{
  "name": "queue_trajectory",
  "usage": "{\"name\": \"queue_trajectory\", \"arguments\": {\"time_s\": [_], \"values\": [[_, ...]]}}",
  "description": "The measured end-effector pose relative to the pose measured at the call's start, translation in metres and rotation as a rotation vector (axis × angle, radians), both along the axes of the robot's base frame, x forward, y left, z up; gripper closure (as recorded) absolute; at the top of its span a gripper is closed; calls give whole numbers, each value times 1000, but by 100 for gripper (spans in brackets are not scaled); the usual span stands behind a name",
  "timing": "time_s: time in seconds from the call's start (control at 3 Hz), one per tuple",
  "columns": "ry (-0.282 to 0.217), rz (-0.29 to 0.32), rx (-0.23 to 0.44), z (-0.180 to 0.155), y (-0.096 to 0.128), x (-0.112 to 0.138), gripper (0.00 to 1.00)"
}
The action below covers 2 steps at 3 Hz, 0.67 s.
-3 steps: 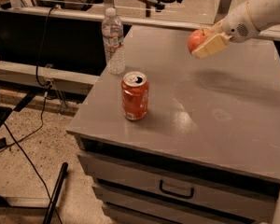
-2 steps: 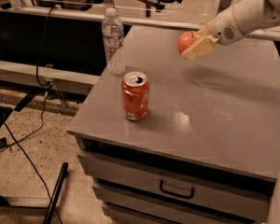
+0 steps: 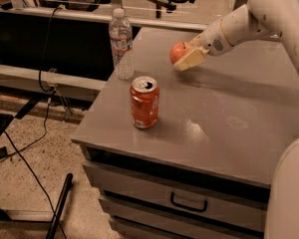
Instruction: Move apple near water bottle
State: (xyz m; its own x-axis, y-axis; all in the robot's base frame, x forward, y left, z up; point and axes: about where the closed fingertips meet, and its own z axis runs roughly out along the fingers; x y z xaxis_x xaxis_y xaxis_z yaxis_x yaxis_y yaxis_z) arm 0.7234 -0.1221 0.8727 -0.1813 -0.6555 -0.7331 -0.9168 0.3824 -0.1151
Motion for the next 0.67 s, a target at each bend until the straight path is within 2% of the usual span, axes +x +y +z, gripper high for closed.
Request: {"name": "queue_trajectory", "arguments": {"time_s": [0.67], "values": [[22, 87, 19, -7, 37, -3, 100]]}}
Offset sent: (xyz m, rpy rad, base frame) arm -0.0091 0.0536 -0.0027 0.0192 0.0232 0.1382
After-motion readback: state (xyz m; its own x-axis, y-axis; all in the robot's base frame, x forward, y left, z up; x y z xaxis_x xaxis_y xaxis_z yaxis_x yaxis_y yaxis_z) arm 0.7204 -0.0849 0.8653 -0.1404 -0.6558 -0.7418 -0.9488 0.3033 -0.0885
